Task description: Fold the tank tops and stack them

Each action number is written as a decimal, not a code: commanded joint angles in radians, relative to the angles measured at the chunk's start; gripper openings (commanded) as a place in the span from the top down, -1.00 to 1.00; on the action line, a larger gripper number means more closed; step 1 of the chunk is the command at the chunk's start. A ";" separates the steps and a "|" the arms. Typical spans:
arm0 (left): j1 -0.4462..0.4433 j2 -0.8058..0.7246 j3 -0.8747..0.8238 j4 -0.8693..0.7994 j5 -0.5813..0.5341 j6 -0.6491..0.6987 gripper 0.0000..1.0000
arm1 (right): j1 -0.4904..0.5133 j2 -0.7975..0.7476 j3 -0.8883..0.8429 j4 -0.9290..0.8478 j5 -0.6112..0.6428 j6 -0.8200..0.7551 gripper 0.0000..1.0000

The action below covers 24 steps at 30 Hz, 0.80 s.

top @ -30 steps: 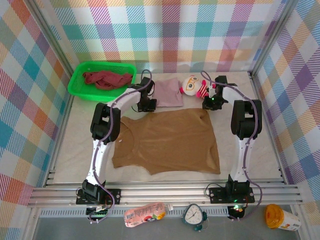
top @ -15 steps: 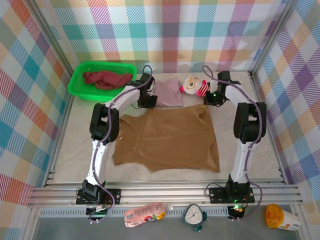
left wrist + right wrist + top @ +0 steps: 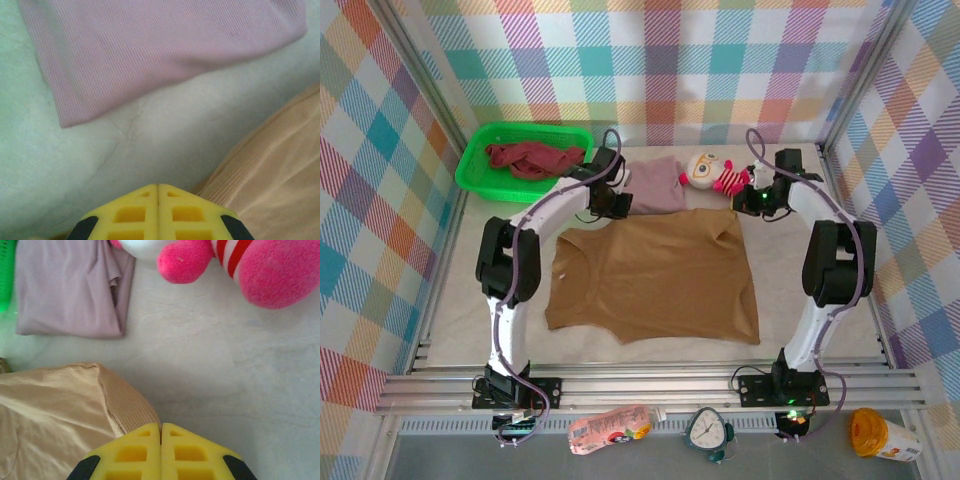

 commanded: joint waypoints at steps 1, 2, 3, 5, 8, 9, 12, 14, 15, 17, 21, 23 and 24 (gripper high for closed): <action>-0.021 -0.081 -0.071 0.047 -0.022 0.026 1.00 | -0.017 -0.072 -0.049 0.011 -0.084 0.015 0.91; -0.028 -0.100 -0.094 0.060 -0.026 0.027 1.00 | -0.020 -0.090 -0.071 0.010 -0.089 0.016 0.91; -0.034 -0.120 -0.121 0.074 -0.033 0.027 1.00 | -0.024 -0.108 -0.095 0.008 -0.091 0.018 0.91; -0.045 -0.156 -0.176 0.101 -0.042 0.027 1.00 | -0.028 -0.147 -0.145 0.006 -0.092 0.019 0.91; -0.060 -0.194 -0.254 0.136 -0.040 0.019 1.00 | -0.032 -0.180 -0.225 0.018 -0.073 0.015 0.91; -0.066 -0.203 -0.277 0.145 -0.040 0.018 1.00 | -0.037 -0.185 -0.246 0.025 -0.074 0.016 0.91; -0.080 -0.224 -0.337 0.176 -0.040 0.007 1.00 | -0.041 -0.197 -0.303 0.071 -0.079 0.041 0.90; -0.085 -0.235 -0.371 0.196 -0.041 -0.003 1.00 | -0.041 -0.187 -0.318 0.088 -0.088 0.054 0.90; -0.091 -0.238 -0.385 0.203 -0.045 -0.003 1.00 | -0.041 -0.184 -0.325 0.093 -0.088 0.057 0.90; -0.099 -0.245 -0.419 0.216 -0.051 -0.005 1.00 | -0.042 -0.191 -0.352 0.108 -0.080 0.075 0.90; -0.102 -0.231 -0.445 0.229 -0.069 -0.003 1.00 | -0.049 -0.187 -0.372 0.125 -0.059 0.094 0.89; -0.097 -0.199 -0.383 0.194 -0.089 0.022 1.00 | -0.048 -0.173 -0.334 0.131 -0.048 0.097 0.89; -0.092 -0.185 -0.351 0.185 -0.093 0.031 1.00 | -0.048 -0.163 -0.310 0.137 -0.039 0.097 0.89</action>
